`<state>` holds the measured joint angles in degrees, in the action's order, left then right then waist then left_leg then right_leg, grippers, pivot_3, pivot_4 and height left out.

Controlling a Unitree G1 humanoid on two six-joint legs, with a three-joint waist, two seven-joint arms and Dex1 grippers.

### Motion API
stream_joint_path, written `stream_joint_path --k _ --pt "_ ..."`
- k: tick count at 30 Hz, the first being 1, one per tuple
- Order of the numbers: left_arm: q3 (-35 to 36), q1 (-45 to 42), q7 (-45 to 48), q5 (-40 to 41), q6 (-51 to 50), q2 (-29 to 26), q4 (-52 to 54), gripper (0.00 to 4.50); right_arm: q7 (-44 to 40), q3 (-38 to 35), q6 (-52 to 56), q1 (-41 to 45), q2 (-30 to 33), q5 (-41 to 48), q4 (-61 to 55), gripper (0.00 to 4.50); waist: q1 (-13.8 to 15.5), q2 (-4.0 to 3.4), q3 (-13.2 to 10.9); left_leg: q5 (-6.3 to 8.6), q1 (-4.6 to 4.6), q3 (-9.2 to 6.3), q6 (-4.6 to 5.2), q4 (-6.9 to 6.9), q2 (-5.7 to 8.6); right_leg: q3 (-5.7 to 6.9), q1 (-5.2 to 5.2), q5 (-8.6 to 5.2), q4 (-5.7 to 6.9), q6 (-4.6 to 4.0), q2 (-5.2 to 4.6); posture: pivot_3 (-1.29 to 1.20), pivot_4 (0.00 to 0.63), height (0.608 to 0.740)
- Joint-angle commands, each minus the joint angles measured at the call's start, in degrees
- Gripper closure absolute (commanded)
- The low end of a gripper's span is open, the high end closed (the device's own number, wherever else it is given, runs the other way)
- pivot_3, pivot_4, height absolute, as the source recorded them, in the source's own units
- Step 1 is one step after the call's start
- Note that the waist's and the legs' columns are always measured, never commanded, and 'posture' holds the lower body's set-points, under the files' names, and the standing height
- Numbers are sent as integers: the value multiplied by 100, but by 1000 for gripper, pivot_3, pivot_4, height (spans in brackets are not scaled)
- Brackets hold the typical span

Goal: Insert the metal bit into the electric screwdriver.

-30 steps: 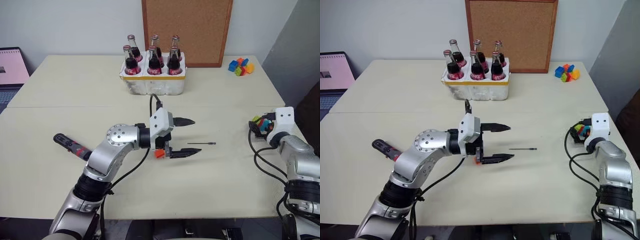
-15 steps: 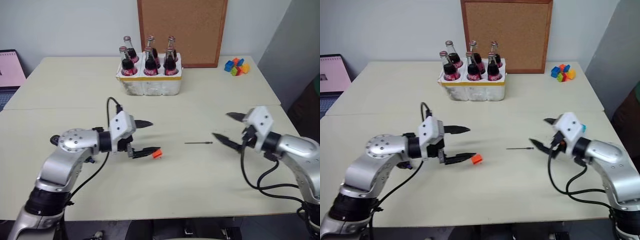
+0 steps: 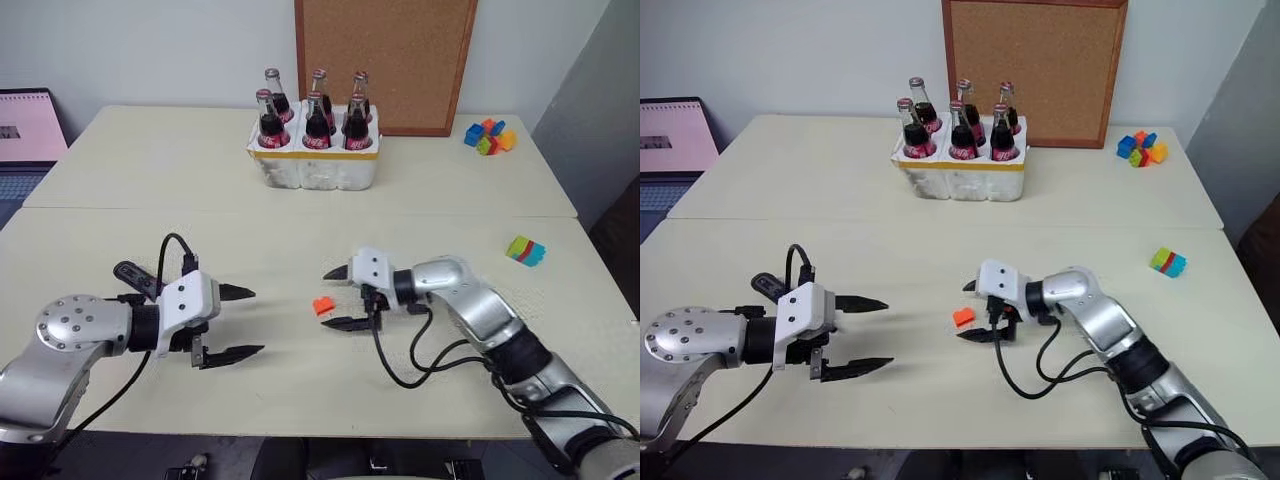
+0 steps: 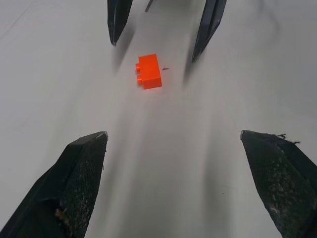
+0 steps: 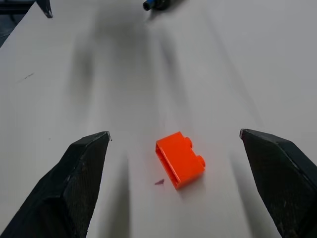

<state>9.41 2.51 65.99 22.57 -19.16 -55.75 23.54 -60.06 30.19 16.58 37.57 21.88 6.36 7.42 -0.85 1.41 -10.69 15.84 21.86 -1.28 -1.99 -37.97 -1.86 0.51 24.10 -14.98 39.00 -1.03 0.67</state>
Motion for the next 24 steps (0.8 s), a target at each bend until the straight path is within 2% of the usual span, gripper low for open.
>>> stream_joint_path --k 1,7,14,18,24 --pt "35 15 -71 20 102 53 193 0 -124 118 -557 264 -209 -333 581 434 2 0 0 0 -1 0 0 0 0 2 -1 0 0 0 -1 0 150 740" --pt "-70 -115 -55 -6 149 108 91 0 -103 60 -782 304 -418 -563 1008 1826 -16 -1 0 0 -5 -3 0 4 -13 10 1 0 6 -5 10 0 150 740" --pt "-165 -268 35 150 153 226 89 0 -5 -132 -582 74 -353 -565 670 3579 -16 0 1 0 -10 -2 -1 1 -14 9 -3 8 8 -17 11 0 150 740" --pt "-251 -434 99 428 -55 293 132 0 236 -451 -267 -260 -87 -537 -51 3635 14 0 1 -1 -8 -4 -1 1 -13 10 -3 9 8 -18 11 0 150 740" --pt "-867 -1227 0 600 -202 843 152 0 802 -1770 1085 -1423 785 -177 -2179 3635 79 1 1 0 3 -3 -1 -2 6 8 -2 8 1 -16 5 0 150 740"
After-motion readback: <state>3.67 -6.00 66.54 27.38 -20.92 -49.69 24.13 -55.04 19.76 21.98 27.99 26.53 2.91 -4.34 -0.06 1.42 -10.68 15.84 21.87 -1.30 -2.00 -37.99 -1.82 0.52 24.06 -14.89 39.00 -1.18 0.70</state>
